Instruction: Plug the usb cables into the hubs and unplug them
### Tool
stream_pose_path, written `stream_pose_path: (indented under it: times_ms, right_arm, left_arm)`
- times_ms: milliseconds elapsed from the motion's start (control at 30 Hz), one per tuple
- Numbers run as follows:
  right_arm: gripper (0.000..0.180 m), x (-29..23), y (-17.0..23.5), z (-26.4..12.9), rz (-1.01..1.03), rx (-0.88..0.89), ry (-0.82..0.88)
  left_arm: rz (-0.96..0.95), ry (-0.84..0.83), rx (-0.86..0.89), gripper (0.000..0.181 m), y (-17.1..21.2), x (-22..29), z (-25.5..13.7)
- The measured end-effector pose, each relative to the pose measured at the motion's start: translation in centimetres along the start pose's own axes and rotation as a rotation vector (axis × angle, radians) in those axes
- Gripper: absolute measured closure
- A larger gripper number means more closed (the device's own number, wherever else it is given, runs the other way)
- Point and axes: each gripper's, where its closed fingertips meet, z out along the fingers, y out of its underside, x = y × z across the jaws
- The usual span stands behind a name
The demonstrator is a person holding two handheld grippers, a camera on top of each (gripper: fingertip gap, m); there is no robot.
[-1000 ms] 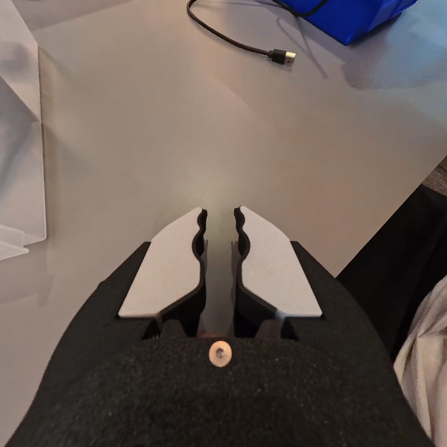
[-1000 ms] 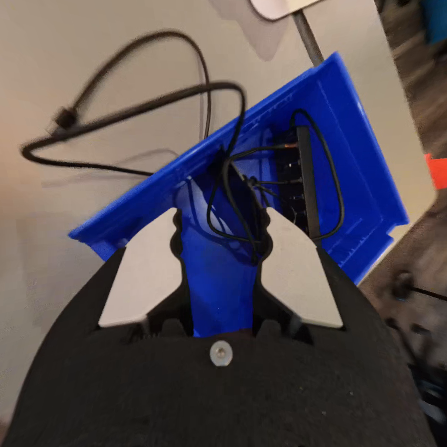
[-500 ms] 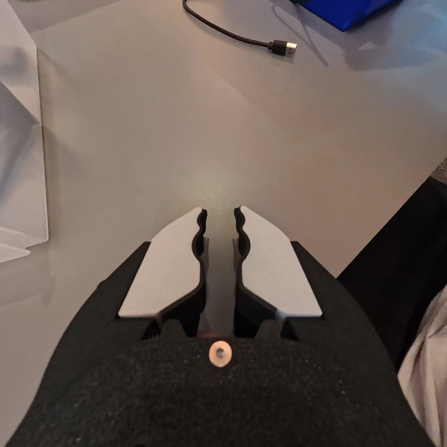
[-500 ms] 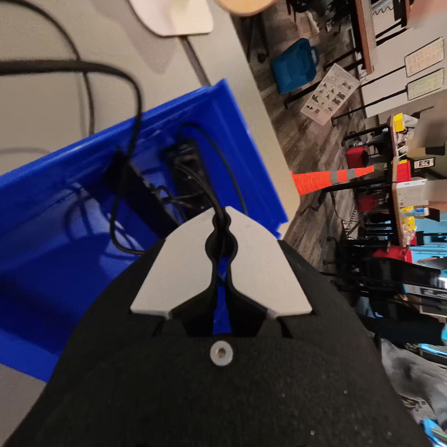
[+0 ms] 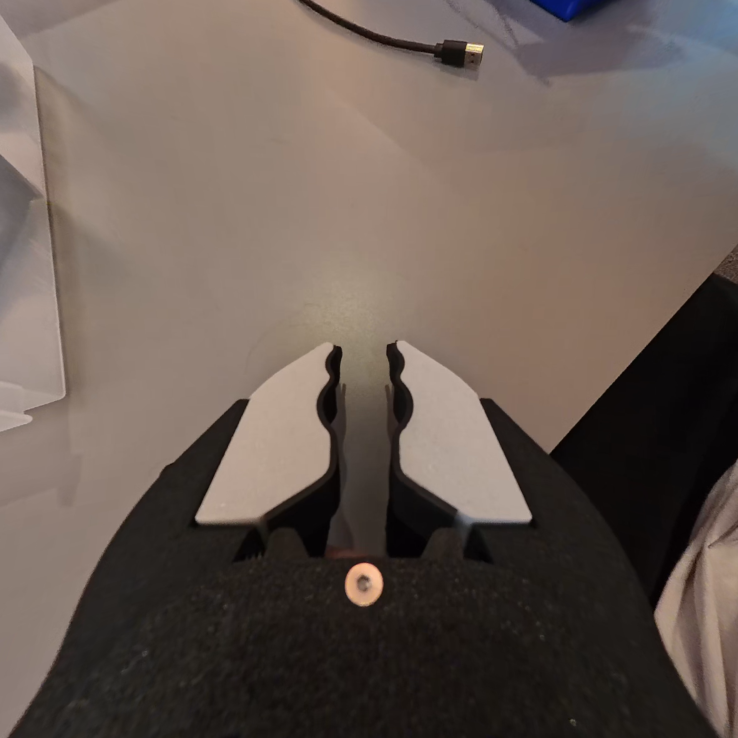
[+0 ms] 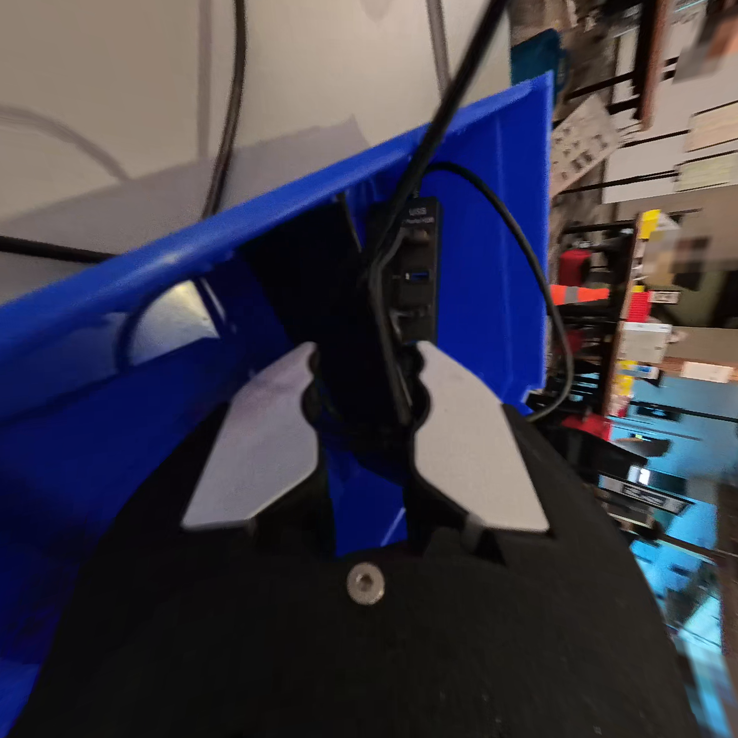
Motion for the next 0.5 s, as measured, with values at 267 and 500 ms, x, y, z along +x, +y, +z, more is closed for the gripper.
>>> stream_pose_path:
  times_ms: [267, 500]
  right_arm:
    - [0.173, 8.1, 1.1, -2.2, 0.059, 0.018, -0.135]
    - [0.174, 10.8, 1.3, 0.3, 0.000, -0.099, -0.468]
  left_arm:
    - [0.009, 0.009, -0.015, 0.158, 0.2, 0.2, 0.3]
    - [0.018, 0.006, -0.024, 0.158, 0.3, 0.2, 0.4]
